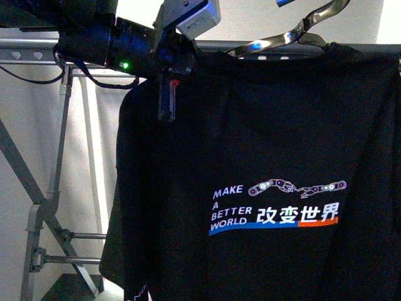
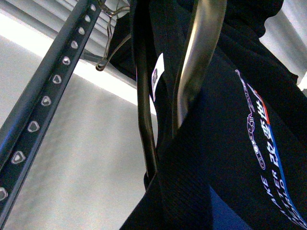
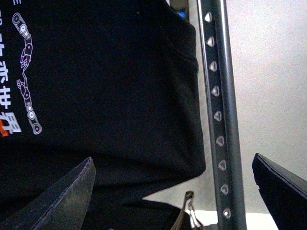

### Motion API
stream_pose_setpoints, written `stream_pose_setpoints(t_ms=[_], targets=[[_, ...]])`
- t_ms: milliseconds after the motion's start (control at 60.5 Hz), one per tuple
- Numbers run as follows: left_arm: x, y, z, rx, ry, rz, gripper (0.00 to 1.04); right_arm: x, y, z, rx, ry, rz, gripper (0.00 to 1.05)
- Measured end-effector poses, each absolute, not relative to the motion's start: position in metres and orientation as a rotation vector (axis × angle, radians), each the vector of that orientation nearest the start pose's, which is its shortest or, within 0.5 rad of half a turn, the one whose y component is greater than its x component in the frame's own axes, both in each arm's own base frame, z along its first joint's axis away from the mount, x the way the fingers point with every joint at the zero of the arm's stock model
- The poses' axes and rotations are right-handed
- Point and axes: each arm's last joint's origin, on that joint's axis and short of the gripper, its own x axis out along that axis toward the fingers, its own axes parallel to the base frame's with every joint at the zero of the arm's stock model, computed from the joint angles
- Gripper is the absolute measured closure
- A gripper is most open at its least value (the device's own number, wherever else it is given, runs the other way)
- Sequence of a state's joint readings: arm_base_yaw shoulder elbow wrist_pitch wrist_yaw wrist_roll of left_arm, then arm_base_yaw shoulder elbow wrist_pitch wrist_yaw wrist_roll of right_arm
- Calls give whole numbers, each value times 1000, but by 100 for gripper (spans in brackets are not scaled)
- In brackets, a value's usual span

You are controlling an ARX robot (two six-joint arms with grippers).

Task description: Hang clothes on hanger

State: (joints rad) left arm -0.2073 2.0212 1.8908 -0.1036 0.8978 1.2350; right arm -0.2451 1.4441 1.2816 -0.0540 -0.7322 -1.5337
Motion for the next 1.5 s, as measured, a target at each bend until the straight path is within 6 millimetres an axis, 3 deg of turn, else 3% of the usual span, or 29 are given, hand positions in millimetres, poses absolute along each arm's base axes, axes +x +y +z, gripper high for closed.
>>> stream_pose_setpoints(t_ms=[264, 545, 694, 1041, 1124, 1240, 1504], targets=[[454, -119, 349, 1014, -471, -1084, 101, 349, -37, 368, -1529, -264, 585, 7], [454, -119, 349, 1014, -471, -1084, 101, 380, -23, 374, -1521, -285, 582, 7], [454, -119, 349, 1014, -471, -1084, 101, 400, -21, 367, -1491, -242, 569, 7], [454, -119, 349, 1014, -471, -1083, 100, 409, -33, 359, -1445, -247, 504, 78], [454, -119, 349, 1013, -474, -1084, 85, 409, -36, 356, -1432, -249, 501, 93], [454, -119, 353, 1019, -486, -1076, 68, 409, -40, 351, -1413, -247, 499, 101], [454, -119, 354, 1016, -493, -1083, 32, 401, -56, 348, -1396, -256, 449, 101]])
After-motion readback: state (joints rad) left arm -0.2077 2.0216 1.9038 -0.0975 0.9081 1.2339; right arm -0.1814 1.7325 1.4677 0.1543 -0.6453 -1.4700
